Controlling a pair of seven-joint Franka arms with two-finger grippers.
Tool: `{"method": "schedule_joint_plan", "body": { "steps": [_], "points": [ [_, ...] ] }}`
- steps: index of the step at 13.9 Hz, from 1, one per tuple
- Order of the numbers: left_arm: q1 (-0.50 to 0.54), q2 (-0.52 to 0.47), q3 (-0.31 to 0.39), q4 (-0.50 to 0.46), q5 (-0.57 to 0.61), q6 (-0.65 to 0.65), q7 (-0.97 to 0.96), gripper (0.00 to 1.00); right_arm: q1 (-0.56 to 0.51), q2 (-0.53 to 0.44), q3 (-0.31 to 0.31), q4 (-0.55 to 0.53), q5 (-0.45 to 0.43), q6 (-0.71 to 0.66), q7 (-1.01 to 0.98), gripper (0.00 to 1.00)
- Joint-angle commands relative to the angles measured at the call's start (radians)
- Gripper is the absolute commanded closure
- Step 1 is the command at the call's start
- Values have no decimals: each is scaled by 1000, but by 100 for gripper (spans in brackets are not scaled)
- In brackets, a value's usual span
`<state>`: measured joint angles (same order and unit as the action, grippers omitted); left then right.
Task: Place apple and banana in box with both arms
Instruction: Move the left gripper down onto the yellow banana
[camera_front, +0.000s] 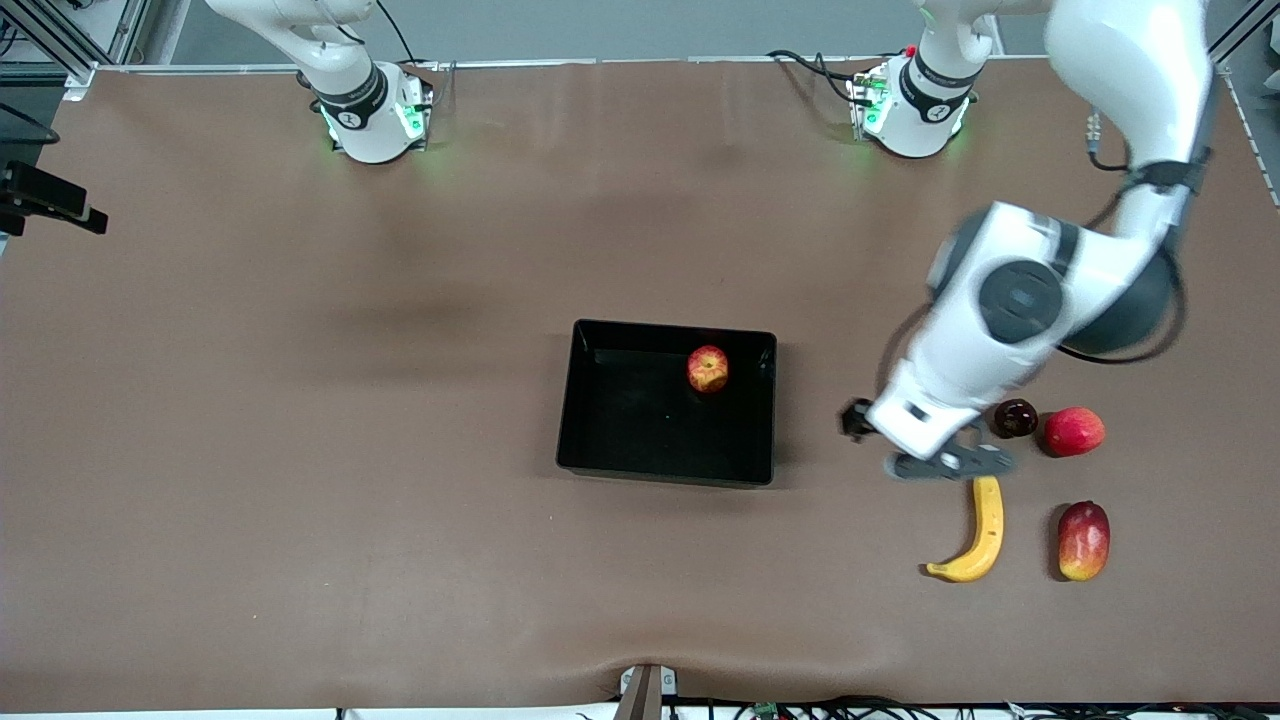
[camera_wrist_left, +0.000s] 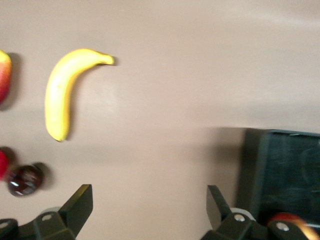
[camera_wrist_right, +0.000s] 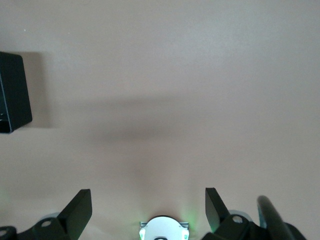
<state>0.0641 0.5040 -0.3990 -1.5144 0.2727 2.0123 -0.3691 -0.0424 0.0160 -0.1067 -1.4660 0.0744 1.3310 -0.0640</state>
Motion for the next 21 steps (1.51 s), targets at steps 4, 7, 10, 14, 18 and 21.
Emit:
{"method": "schedule_joint_plan", "body": {
  "steps": [4, 7, 10, 14, 18, 21],
  "points": [
    [163, 114, -12, -4, 19, 144, 223, 0, 21, -24, 4, -16, -39, 23, 35, 0],
    [174, 174, 70, -4, 34, 254, 226, 0, 33, -54, 2, -30, -74, 42, 35, 0],
    [171, 237, 98, -3, 34, 367, 223, 0, 79, -79, 4, -50, -74, 57, 35, 0],
    [163, 286, 130, -3, 37, 451, 228, 0, 82, -68, 4, -50, -67, 91, 35, 0],
    [161, 326, 143, 8, 71, 506, 228, 18, 73, -65, 2, -50, -65, 99, -34, 0],
    [160, 346, 146, 17, 88, 516, 228, 54, 72, -65, 2, -50, -65, 97, -34, 0]
  ]
}}
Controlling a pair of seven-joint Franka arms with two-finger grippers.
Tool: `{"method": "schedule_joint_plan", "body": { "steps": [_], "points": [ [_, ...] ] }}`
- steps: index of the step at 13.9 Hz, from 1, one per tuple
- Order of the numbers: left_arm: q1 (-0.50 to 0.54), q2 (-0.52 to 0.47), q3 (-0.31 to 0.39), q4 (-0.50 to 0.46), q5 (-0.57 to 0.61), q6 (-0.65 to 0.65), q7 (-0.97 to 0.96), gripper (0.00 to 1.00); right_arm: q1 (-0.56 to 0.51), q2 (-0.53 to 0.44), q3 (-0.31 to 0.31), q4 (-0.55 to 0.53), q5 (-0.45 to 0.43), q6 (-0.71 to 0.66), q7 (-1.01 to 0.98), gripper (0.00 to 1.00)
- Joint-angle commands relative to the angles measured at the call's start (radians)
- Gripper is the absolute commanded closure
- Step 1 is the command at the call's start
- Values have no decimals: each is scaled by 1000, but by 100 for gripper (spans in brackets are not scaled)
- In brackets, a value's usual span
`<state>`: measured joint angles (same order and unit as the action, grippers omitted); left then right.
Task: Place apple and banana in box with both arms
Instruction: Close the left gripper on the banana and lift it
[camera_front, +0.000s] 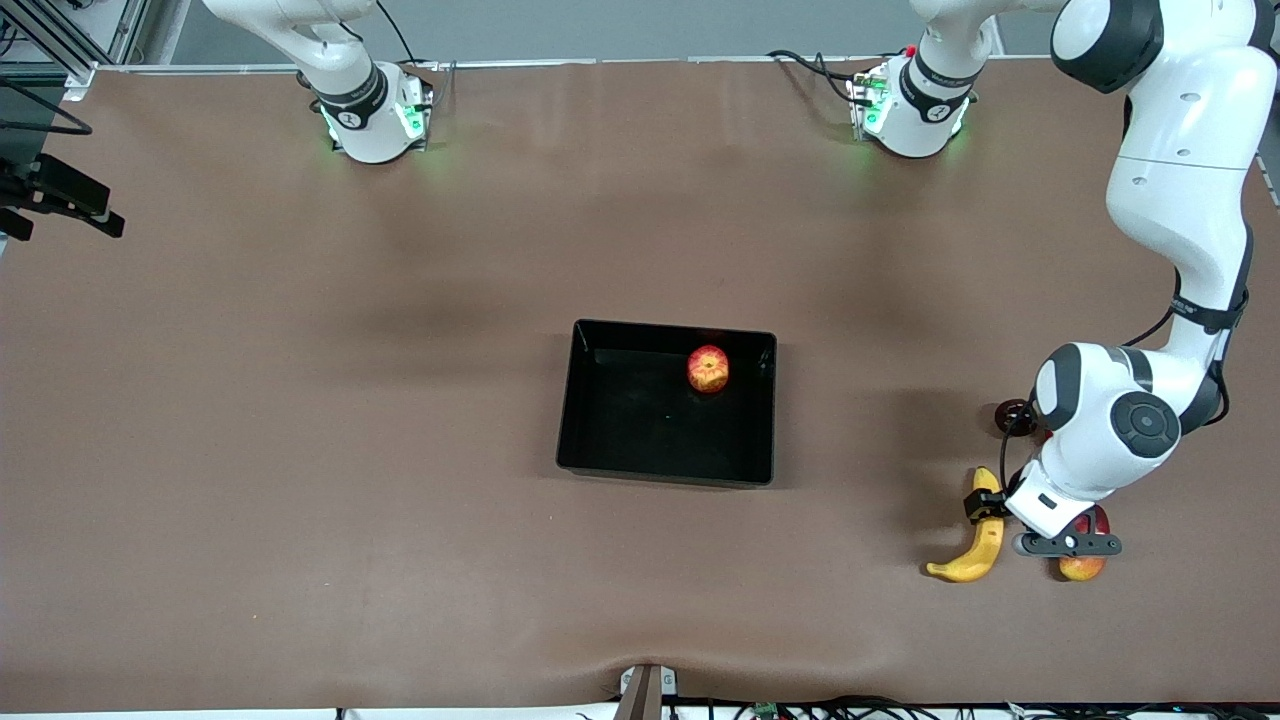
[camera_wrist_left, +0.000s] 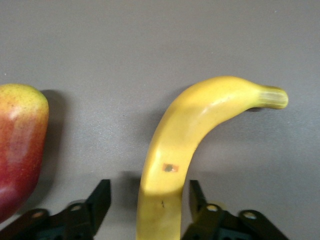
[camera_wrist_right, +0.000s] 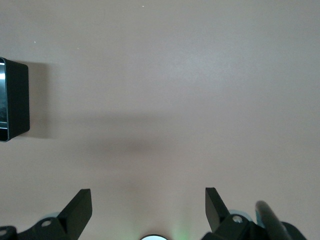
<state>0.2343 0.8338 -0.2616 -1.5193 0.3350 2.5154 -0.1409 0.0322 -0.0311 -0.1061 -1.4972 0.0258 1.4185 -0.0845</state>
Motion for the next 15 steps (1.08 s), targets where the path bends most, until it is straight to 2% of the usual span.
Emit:
{"method": "schedule_joint_plan", "body": {
  "steps": [1, 2, 3, 6, 8, 10, 12, 15],
  "points": [
    [-10, 21, 9, 22, 26, 13, 3, 73, -5, -18, 2, -18, -17, 10, -14, 0],
    [-10, 18, 7, 22, 26, 13, 4, 89, -5, -16, 0, -18, -17, 10, -15, 0],
    [-10, 10, -1, 22, 29, 13, 3, 100, -5, -16, 0, -18, -17, 10, -17, 0],
    [-23, -39, -27, 7, 33, -15, -3, 100, -5, -12, 0, -18, -17, 10, -17, 0],
    [-35, -108, -56, -2, 33, -120, -14, 100, -5, -9, 0, -17, -17, 11, -17, 0],
    [-35, -188, -117, -4, 32, -254, -37, 100, -5, -7, 0, -17, -17, 11, -17, 0],
    [-36, -251, -197, -1, 32, -390, -145, 100, -5, -7, 0, -17, -17, 11, -17, 0],
    [-35, -283, -333, -1, 27, -464, -314, 100, -6, -6, -1, -18, -17, 10, -17, 0]
  ]
}}
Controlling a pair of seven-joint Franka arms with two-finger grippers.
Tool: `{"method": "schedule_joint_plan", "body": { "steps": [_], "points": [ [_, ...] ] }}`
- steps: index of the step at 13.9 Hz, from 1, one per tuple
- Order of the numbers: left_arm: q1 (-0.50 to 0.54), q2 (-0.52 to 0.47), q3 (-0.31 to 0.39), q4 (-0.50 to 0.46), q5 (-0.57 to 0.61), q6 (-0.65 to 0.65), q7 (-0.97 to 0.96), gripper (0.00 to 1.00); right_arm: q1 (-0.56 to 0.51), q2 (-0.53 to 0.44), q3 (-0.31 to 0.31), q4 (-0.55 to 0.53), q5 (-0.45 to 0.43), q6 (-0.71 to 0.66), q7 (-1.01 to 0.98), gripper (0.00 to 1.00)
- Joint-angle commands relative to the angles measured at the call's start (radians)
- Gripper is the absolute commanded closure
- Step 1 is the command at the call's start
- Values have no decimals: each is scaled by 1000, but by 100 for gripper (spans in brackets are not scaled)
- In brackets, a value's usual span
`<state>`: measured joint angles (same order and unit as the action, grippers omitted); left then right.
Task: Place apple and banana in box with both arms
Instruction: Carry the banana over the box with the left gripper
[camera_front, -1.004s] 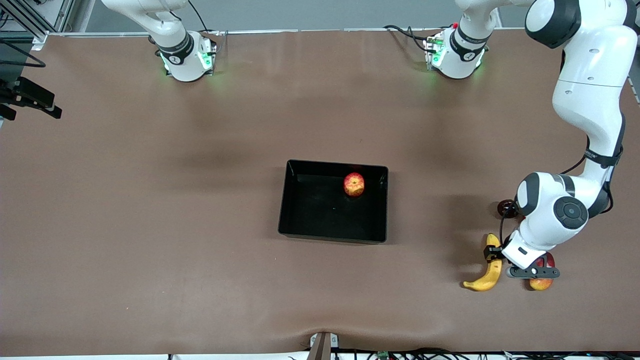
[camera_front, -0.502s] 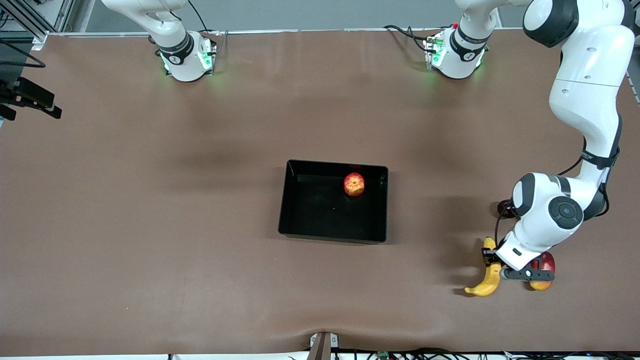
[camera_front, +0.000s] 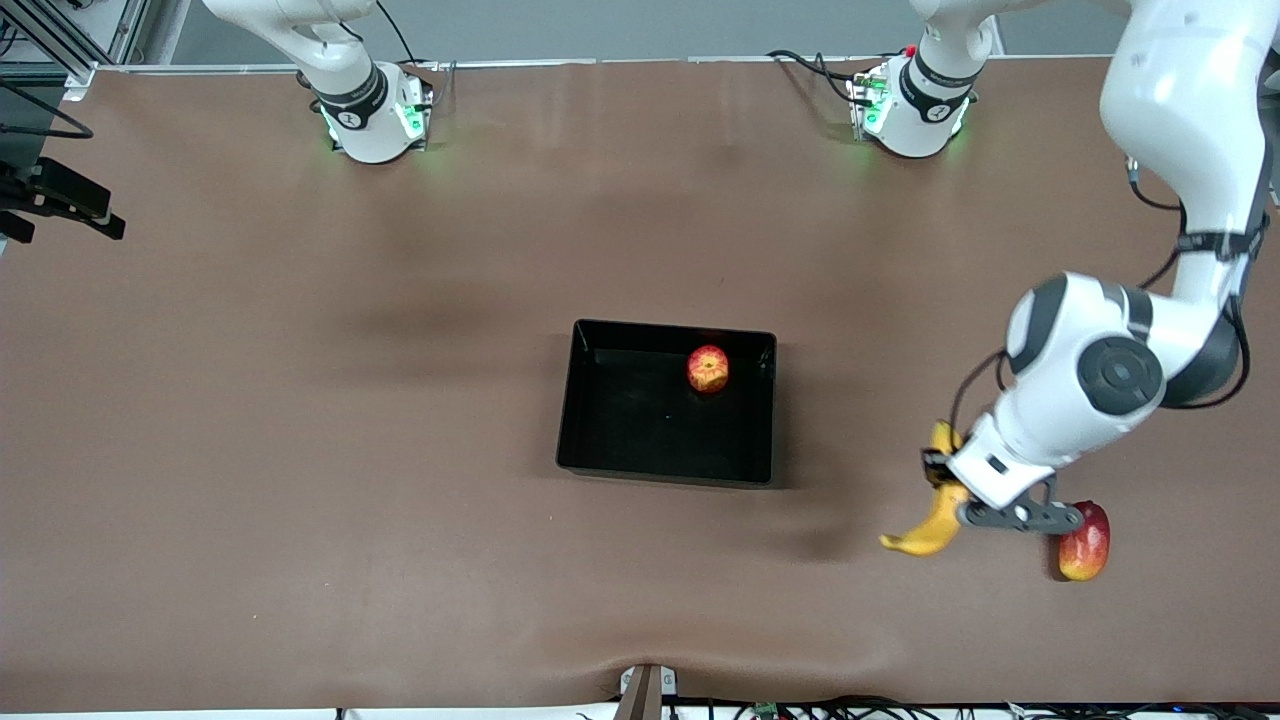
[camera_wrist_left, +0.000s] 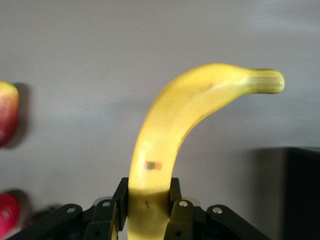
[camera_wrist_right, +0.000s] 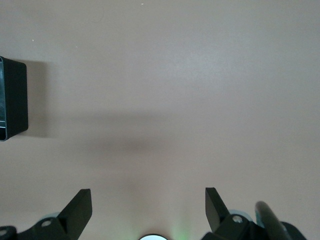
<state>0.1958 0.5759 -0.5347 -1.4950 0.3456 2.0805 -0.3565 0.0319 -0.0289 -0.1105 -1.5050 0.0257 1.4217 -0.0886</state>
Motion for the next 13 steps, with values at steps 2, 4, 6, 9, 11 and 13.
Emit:
{"method": "schedule_joint_plan", "body": {
  "steps": [2, 4, 6, 9, 11, 13],
  "points": [
    [-4, -24, -143, -24, 18, -31, -247, 100, -3, -8, 3, -9, -21, 8, -14, 0],
    [-48, -24, -165, -22, 18, -31, -337, 100, -3, -9, 3, -9, -18, 8, -14, 0],
    [-117, -18, -165, -18, 24, -30, -399, 100, -1, -8, 3, -11, -18, 9, -14, 0],
    [-241, 37, -154, 8, 50, -10, -496, 100, -4, -8, 3, -12, -16, 16, -14, 0],
    [-301, 73, -154, 13, 79, -7, -565, 100, -3, -8, 3, -14, -16, 22, -14, 0],
    [-354, 96, -142, 15, 119, 4, -627, 100, -4, -8, 3, -14, -16, 23, -14, 0]
  ]
}}
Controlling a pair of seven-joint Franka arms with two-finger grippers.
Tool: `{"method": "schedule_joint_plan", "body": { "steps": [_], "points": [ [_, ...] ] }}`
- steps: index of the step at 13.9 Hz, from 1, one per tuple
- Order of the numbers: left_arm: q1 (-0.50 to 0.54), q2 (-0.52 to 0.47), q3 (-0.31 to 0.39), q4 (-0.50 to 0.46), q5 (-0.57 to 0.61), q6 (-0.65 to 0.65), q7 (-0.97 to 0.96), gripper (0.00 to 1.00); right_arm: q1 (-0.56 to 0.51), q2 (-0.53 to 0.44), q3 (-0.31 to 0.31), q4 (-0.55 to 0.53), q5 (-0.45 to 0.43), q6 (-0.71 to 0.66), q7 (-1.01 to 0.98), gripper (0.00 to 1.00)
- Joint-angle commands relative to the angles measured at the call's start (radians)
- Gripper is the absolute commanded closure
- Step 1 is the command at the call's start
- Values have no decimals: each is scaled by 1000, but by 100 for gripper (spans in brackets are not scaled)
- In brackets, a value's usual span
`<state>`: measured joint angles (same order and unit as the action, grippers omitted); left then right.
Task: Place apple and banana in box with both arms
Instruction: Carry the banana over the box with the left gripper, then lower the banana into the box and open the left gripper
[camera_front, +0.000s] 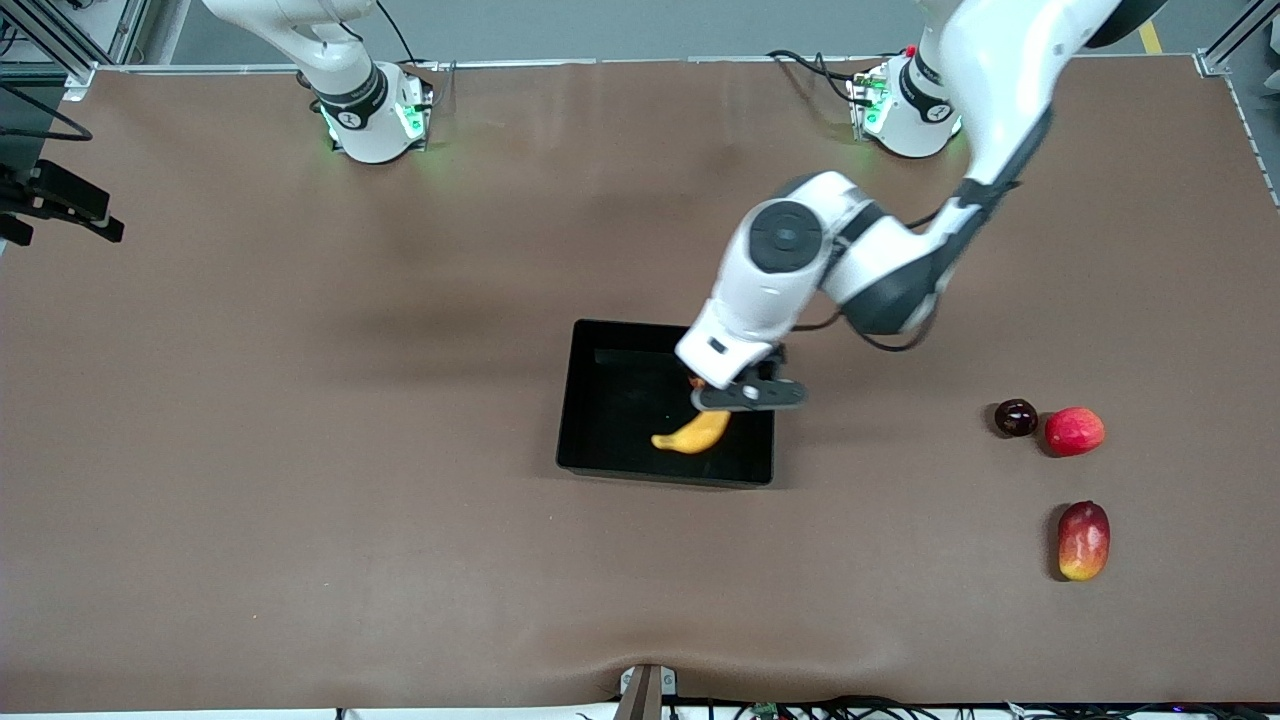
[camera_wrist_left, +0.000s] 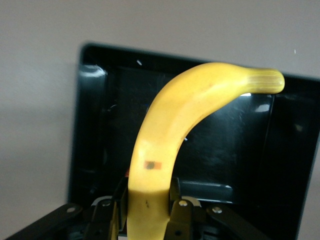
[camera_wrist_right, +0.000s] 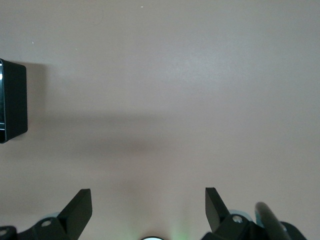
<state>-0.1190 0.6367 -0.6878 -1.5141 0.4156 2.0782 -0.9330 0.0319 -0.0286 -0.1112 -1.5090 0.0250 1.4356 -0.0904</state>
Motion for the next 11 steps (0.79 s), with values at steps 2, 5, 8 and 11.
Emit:
{"method": "schedule_joint_plan", "body": {
  "steps": [2, 5, 8, 11],
  "points": [
    [-71, 63, 28, 35, 61, 71, -75, 100, -4, -8, 4, -11, -16, 9, -12, 0],
    [-178, 100, 137, 38, 60, 196, -79, 100, -3, -8, 4, -17, -14, 19, -12, 0],
    [-270, 133, 241, 38, 57, 285, -105, 100, -4, -8, 4, -20, -13, 29, -11, 0],
    [-275, 190, 248, 38, 60, 379, -104, 100, -4, -8, 4, -22, -11, 31, -11, 0]
  ]
}}
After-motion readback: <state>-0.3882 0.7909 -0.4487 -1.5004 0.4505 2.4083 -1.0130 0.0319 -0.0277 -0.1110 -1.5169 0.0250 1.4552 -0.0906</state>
